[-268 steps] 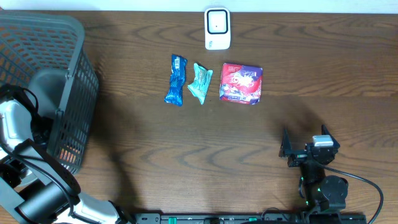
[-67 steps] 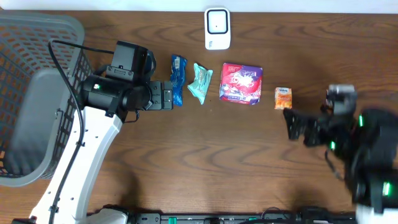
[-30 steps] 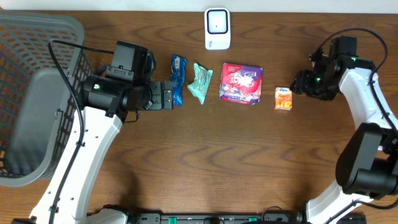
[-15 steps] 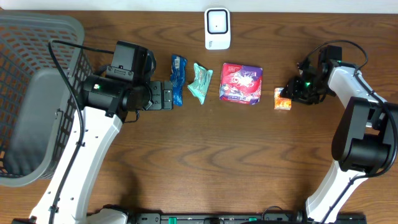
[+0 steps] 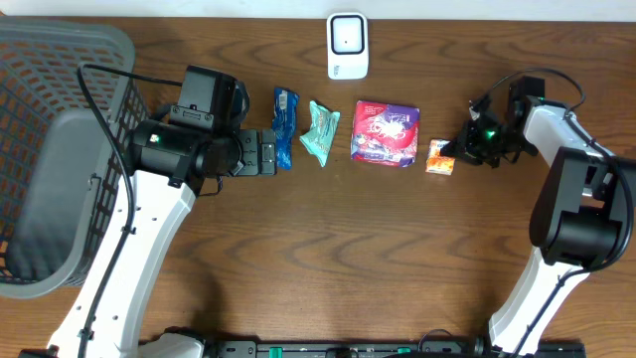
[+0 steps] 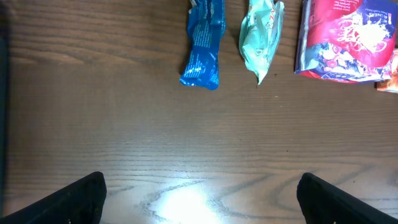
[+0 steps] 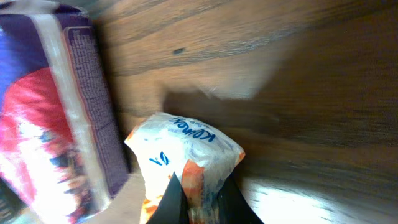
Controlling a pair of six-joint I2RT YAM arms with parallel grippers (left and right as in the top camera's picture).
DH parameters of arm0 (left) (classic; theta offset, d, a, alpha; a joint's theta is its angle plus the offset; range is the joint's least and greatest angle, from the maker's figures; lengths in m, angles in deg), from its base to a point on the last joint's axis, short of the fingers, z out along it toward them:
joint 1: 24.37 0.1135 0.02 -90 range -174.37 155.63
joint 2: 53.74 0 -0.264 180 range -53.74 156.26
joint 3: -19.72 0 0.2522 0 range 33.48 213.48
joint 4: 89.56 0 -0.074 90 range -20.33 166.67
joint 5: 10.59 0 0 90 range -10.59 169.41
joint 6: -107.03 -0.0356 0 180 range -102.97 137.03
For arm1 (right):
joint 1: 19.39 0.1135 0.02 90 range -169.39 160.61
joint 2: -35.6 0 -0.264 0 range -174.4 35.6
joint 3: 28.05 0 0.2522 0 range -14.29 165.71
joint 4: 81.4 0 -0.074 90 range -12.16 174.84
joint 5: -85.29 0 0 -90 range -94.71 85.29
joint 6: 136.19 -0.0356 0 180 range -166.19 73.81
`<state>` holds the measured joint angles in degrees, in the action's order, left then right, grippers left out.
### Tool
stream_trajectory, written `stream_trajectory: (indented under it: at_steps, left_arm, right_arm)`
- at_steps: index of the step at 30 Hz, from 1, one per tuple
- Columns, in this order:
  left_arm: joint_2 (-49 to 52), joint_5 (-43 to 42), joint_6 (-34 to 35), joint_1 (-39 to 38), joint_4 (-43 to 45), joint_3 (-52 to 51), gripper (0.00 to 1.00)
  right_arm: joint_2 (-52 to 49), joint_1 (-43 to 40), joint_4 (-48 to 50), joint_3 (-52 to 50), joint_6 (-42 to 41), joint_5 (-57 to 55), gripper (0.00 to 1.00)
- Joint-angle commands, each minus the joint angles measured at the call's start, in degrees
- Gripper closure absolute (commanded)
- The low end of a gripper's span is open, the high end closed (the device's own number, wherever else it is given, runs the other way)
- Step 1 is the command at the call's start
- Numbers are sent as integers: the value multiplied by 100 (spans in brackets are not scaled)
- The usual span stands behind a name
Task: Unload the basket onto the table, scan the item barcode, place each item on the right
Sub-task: 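Lift the orange box up to the white scanner with the right gripper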
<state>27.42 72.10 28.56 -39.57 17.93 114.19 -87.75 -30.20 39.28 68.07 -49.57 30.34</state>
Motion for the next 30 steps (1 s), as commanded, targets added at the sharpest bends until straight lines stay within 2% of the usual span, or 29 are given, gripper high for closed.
stream_trajectory:
  at_steps: [1, 6, 14, 18, 22, 27, 30]
  left_arm:
    - [9, 55, -81, 20, -20, 15, 2]
    - [9, 55, -81, 20, -20, 15, 2]
    - [9, 55, -81, 20, -20, 15, 2]
    - [9, 55, -81, 20, -20, 15, 2]
    - [9, 55, -81, 20, -20, 15, 2]
    - [9, 55, -81, 20, -20, 15, 2]
    - [9, 55, -81, 20, -20, 15, 2]
  right_arm:
    - [-382, -101, -120, -125, 26, 994, 99]
    - [-382, -507, -179, -46, 155, 3272, 99]
    - [-382, -811, -444, -46, 1097, 4990, 99]
    - [-382, -664, -702, -46, 1812, 5007, 99]
    - [-382, -275, -1333, -46, 2959, 4723, 99]
    - [-382, 450, -2461, -28, 4992, 4096, 99]
    - [-382, 734, -2896, 63, 5602, 3882, 99]
